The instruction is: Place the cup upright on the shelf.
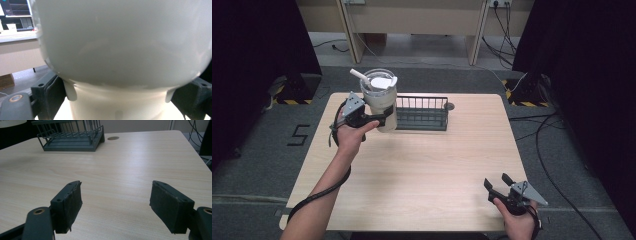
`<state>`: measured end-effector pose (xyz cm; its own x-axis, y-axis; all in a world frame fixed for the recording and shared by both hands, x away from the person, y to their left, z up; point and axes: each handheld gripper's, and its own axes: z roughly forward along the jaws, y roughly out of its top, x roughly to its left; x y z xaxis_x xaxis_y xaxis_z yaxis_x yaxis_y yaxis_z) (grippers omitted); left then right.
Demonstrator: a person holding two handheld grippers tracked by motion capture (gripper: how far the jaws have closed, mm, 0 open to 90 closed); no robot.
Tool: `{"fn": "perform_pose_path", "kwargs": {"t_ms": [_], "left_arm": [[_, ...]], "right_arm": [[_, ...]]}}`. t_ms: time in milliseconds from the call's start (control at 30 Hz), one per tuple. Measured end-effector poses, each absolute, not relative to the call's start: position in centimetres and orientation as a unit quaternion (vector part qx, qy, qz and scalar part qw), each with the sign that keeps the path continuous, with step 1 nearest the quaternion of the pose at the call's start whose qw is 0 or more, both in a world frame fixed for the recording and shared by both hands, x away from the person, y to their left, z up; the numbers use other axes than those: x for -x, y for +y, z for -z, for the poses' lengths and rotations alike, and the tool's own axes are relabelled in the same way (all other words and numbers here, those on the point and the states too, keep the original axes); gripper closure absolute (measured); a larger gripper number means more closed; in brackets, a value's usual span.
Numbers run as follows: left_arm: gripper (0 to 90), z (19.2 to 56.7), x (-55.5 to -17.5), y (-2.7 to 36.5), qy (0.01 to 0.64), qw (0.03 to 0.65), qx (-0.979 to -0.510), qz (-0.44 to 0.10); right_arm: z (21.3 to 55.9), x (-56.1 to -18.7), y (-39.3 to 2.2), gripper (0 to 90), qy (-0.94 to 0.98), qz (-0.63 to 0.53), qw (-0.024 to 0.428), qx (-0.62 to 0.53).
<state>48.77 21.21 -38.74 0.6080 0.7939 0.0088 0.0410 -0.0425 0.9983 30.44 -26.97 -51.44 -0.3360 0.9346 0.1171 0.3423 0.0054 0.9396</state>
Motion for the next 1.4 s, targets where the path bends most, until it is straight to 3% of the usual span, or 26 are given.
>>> {"fn": "perform_pose_path", "kwargs": {"t_ms": [1400], "left_arm": [[10.0, 36.8, -51.8, 17.9, 0.307, 0.620, -0.657, -0.299]], "right_arm": [[51.5, -30.4, -26.8, 26.0, 0.650, -0.501, 0.299, -0.487]]}}
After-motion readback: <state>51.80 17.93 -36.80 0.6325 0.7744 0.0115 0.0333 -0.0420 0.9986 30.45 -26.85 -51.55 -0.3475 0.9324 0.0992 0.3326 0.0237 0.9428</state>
